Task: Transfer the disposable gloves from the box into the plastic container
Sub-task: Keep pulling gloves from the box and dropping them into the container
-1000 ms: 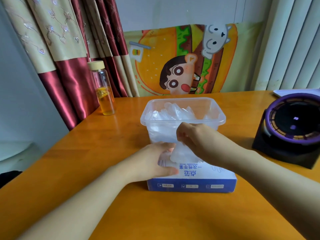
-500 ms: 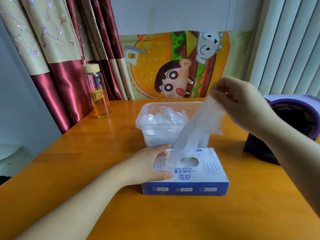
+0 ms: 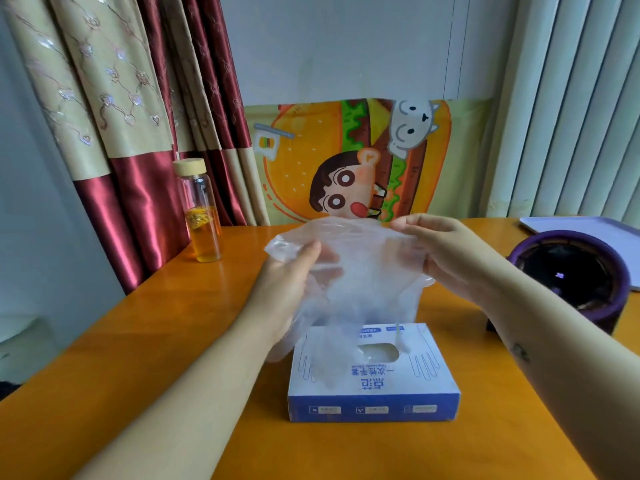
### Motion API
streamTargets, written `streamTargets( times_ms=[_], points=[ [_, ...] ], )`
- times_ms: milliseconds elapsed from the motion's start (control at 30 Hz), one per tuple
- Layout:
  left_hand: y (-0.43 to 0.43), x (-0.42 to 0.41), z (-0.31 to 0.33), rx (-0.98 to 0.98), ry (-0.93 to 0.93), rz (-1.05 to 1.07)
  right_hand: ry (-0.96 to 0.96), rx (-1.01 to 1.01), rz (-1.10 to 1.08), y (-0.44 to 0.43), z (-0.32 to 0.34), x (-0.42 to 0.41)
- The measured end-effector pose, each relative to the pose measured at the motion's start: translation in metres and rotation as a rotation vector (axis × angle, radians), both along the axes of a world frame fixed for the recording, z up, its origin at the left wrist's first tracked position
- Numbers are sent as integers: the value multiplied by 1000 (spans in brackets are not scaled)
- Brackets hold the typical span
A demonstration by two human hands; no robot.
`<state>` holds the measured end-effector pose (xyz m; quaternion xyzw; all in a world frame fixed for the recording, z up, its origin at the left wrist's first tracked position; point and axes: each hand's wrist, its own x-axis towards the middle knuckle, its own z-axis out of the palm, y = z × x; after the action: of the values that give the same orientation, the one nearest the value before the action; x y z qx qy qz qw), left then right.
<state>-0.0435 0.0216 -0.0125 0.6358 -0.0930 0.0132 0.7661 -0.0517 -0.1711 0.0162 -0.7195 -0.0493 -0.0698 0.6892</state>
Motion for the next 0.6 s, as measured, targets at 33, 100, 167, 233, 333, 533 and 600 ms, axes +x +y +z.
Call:
streamTargets(
  times_ms=[33,100,167,233,333,533,600],
  points=[
    [2,6,4,-39,67,-8,12,4,-12,-3,-2,3],
    [8,19,11,45,142,-22,3,-10,-86,-8,-5,7],
    [10,33,17,182,139,-33,-113,-113,-192,-10,-2,8],
    [10,50,25,286,133,-42,-262,-277,-182,-10,5,4],
    [5,74,37,419,173,-87,-322,-581,-14,-7,19,-2],
    [-12,112,43,617,246,-247,-286,-1012,31,-17,6,35],
    [-19,121,41,732,244,-288,-270,-1046,-86,-20,-4,53]
  ],
)
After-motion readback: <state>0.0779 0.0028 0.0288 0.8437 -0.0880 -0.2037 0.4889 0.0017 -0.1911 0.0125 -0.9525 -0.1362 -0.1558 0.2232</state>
